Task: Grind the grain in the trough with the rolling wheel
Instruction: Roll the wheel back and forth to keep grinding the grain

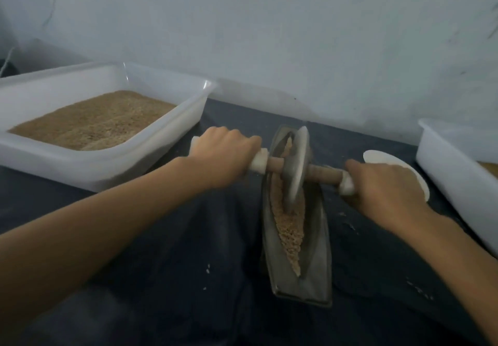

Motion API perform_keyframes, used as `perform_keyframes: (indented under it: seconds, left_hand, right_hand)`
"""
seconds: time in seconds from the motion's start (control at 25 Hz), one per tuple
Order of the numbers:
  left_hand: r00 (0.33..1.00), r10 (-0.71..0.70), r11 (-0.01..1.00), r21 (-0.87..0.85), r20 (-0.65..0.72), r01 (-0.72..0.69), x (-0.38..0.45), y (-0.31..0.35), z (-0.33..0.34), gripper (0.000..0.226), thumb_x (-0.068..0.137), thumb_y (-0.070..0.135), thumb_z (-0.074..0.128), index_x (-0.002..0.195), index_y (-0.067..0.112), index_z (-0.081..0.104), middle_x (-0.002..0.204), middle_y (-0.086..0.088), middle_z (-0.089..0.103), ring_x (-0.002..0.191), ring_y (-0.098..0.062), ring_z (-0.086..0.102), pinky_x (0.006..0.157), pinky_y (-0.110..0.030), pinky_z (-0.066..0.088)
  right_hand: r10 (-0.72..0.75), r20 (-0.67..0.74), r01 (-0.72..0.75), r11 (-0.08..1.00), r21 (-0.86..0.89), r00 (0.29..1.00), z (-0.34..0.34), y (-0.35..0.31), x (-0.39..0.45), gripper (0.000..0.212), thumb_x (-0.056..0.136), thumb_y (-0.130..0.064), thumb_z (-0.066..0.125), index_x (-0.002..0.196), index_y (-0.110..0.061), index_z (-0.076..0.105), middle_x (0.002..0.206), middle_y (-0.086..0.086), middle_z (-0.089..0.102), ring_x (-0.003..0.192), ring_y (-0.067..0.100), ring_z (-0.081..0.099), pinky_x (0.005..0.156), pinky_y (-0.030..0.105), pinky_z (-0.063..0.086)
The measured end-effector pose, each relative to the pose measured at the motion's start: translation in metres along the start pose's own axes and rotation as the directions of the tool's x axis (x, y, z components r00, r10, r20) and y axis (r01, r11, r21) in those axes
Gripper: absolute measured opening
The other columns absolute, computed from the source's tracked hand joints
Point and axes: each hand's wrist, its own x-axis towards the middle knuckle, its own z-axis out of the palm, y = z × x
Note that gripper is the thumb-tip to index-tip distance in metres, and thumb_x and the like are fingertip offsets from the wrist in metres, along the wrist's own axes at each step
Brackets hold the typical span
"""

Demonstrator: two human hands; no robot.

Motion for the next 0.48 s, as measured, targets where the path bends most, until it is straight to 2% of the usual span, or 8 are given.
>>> perform_keyframes:
  seconds: [0.08, 0.16, 0.24, 0.28, 0.32, 0.36, 0.44, 0.48]
  left_hand:
    - [0.99, 0.112, 0.994, 0.027, -0.087, -0.11, -0.047, 0.004, -0.013, 0.044, 0.067, 0.028, 0.073, 0.082, 0.027, 0.033, 0.064, 0.007, 0.051, 0.046, -0.016, 0.036, 0.045, -0.026, 0.018]
    - [0.963, 0.189, 0.982, 0.059, -0.192, -0.181, -0.072, 0.001, -0.029, 0.049, 0.053, 0.019, 0.078, 0.077, 0.023, 0.035, 0.052, 0.007, 0.044, 0.036, -0.019, 0.033, 0.044, -0.021, 0.011]
    - [0.98, 0.158, 0.983, 0.111, -0.12, -0.145, -0.068, 0.003, -0.03, 0.045, 0.052, 0.016, 0.077, 0.076, 0.02, 0.039, 0.052, 0.004, 0.045, 0.036, -0.022, 0.034, 0.043, -0.022, 0.011]
    - [0.993, 0.106, 0.982, 0.162, -0.044, -0.098, -0.057, 0.006, -0.026, 0.042, 0.059, 0.019, 0.075, 0.079, 0.02, 0.039, 0.057, 0.003, 0.049, 0.04, -0.023, 0.035, 0.044, -0.024, 0.011]
    - [0.998, 0.061, 0.98, 0.194, -0.028, -0.054, -0.039, 0.008, -0.019, 0.038, 0.068, 0.023, 0.072, 0.083, 0.021, 0.037, 0.065, 0.001, 0.054, 0.047, -0.024, 0.039, 0.045, -0.026, 0.014]
    - [0.999, 0.016, 0.981, 0.195, -0.033, -0.009, -0.017, 0.008, -0.011, 0.031, 0.076, 0.025, 0.067, 0.088, 0.021, 0.039, 0.075, -0.001, 0.06, 0.055, -0.026, 0.047, 0.048, -0.029, 0.02]
    - [0.999, -0.049, 0.983, 0.178, -0.021, 0.052, 0.029, 0.005, 0.0, 0.022, 0.083, 0.024, 0.061, 0.099, 0.02, 0.048, 0.092, -0.007, 0.065, 0.076, -0.033, 0.06, 0.057, -0.035, 0.032]
    - [0.998, -0.061, 0.985, 0.16, -0.013, 0.062, 0.048, 0.0, 0.002, 0.022, 0.084, 0.023, 0.06, 0.103, 0.019, 0.051, 0.096, -0.01, 0.065, 0.084, -0.036, 0.062, 0.06, -0.036, 0.036]
  right_hand:
    - [-0.119, -0.096, 0.123, 0.992, 0.039, 0.988, -0.015, 0.003, -0.045, 0.051, 0.052, -0.036, 0.076, 0.073, -0.034, 0.03, 0.056, -0.018, 0.012, 0.038, 0.015, 0.031, 0.045, 0.019, 0.017]
    - [-0.147, -0.128, 0.163, 0.979, 0.122, 0.981, -0.026, 0.013, -0.066, 0.046, 0.046, -0.039, 0.073, 0.073, -0.034, 0.036, 0.057, -0.019, 0.015, 0.039, 0.015, 0.03, 0.04, 0.019, 0.026]
    - [-0.142, -0.076, 0.151, 0.979, 0.139, 0.987, -0.023, 0.013, -0.059, 0.04, 0.051, -0.039, 0.071, 0.072, -0.035, 0.038, 0.055, -0.019, 0.019, 0.041, 0.016, 0.03, 0.045, 0.016, 0.017]
    - [-0.109, -0.046, 0.114, 0.986, 0.124, 0.993, -0.015, 0.01, -0.046, 0.039, 0.056, -0.039, 0.072, 0.071, -0.034, 0.036, 0.054, -0.019, 0.019, 0.042, 0.016, 0.031, 0.048, 0.017, 0.012]
    - [-0.058, -0.017, 0.06, 0.994, 0.095, 0.998, -0.003, 0.007, -0.028, 0.039, 0.064, -0.038, 0.072, 0.072, -0.033, 0.035, 0.053, -0.018, 0.023, 0.044, 0.017, 0.033, 0.047, 0.02, 0.012]
    - [0.02, -0.003, -0.02, 0.995, 0.1, 1.0, 0.01, 0.006, -0.006, 0.035, 0.072, -0.039, 0.069, 0.074, -0.031, 0.035, 0.054, -0.014, 0.033, 0.048, 0.021, 0.038, 0.046, 0.024, 0.019]
    - [0.193, 0.074, -0.202, 0.969, 0.143, 0.978, 0.026, 0.01, 0.037, 0.021, 0.083, -0.041, 0.06, 0.084, -0.028, 0.044, 0.073, 0.004, 0.057, 0.068, 0.031, 0.054, 0.057, 0.034, 0.034]
    - [0.224, 0.084, -0.235, 0.959, 0.155, 0.971, 0.03, 0.012, 0.052, 0.02, 0.085, -0.042, 0.06, 0.091, -0.025, 0.049, 0.085, 0.011, 0.063, 0.078, 0.035, 0.058, 0.063, 0.036, 0.035]
